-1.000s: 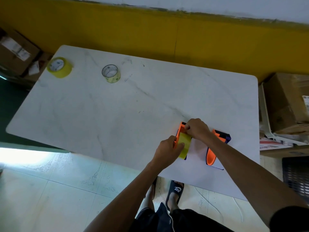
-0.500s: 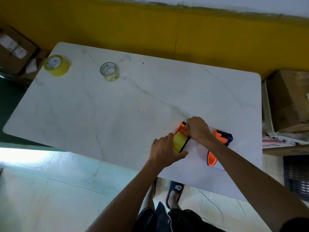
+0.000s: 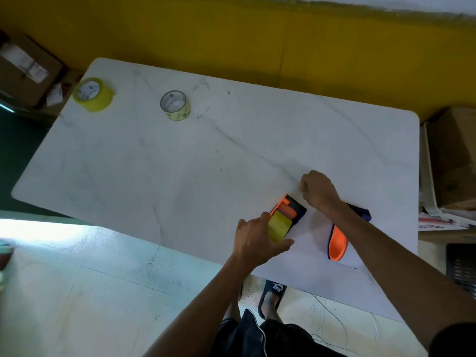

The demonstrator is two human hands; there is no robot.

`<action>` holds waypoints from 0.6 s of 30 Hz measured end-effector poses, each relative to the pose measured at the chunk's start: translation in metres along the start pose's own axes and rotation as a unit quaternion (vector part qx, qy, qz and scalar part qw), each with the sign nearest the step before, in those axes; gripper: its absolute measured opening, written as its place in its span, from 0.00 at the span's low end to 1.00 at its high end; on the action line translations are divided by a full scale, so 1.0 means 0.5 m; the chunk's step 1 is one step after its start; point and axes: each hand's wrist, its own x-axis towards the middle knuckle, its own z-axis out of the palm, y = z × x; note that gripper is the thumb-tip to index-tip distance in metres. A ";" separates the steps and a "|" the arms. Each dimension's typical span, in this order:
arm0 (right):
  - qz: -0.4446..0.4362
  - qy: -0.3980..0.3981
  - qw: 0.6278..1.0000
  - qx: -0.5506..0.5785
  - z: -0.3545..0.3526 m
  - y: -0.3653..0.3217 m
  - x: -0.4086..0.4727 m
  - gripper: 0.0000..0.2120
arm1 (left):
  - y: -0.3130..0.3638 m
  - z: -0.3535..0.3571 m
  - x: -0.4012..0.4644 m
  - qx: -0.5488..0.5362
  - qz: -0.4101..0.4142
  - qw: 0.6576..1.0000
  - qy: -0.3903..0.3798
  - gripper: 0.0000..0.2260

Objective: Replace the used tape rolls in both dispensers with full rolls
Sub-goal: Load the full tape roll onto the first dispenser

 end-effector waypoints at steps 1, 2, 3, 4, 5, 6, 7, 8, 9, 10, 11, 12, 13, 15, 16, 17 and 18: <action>0.000 0.010 1.000 0.003 0.009 -0.004 0.003 0.10 | -0.002 0.001 0.001 -0.001 -0.001 1.000 -0.003 0.30; 0.000 0.019 1.000 0.000 0.015 -0.007 0.007 0.09 | -0.005 -0.002 0.003 -0.002 0.001 1.000 -0.004 0.31; 0.000 0.026 1.000 -0.006 0.017 -0.008 0.010 0.08 | -0.007 -0.007 0.003 -0.002 0.004 1.000 -0.004 0.31; 0.004 0.031 0.999 -0.010 0.015 -0.004 0.014 0.08 | -0.012 -0.010 0.002 0.000 0.003 1.000 -0.005 0.31; 0.012 0.036 0.999 -0.014 0.011 0.003 0.023 0.08 | -0.018 -0.012 0.001 0.001 0.000 1.000 -0.005 0.32; 0.020 0.036 0.999 -0.019 0.005 0.011 0.030 0.09 | -0.022 -0.012 -0.002 0.002 -0.005 1.000 -0.006 0.32; 0.021 0.034 0.999 -0.025 -0.001 0.019 0.038 0.09 | -0.024 -0.012 -0.005 0.003 -0.008 1.000 -0.003 0.31; 0.019 0.029 0.999 -0.027 -0.006 0.025 0.045 0.09 | -0.022 -0.013 -0.006 0.002 -0.011 1.000 0.000 0.31; 0.017 0.025 0.999 -0.024 -0.009 0.028 0.051 0.09 | -0.020 -0.013 -0.006 0.001 -0.013 1.000 0.001 0.31; 0.018 0.025 0.999 -0.020 -0.010 0.027 0.054 0.10 | -0.019 -0.012 -0.005 0.000 -0.014 1.000 0.001 0.31; 0.022 0.029 0.999 -0.014 -0.009 0.025 0.055 0.10 | -0.020 -0.009 -0.003 0.000 -0.013 1.000 0.000 0.31; 0.029 0.033 0.999 -0.003 -0.007 0.022 0.055 0.10 | -0.021 -0.006 0.000 0.000 -0.012 1.000 -0.004 0.31; 0.033 0.038 0.999 0.007 -0.005 0.020 0.055 0.10 | -0.022 -0.005 0.001 0.000 -0.012 1.000 -0.009 0.31; 0.037 0.042 0.998 0.018 0.000 0.019 0.054 0.10 | -0.023 -0.002 0.006 -0.006 -0.013 1.000 -0.016 0.31; 0.035 0.043 0.998 0.026 0.001 0.019 0.053 0.09 | -0.023 -0.001 0.008 -0.012 -0.014 1.000 -0.021 0.29; 0.030 0.047 0.998 0.039 0.002 0.021 0.052 0.09 | -0.021 -0.004 0.009 -0.022 -0.017 0.999 -0.029 0.28; 0.025 0.049 0.997 0.057 0.003 0.023 0.050 0.08 | -0.018 -0.005 0.009 -0.038 -0.023 0.998 -0.037 0.25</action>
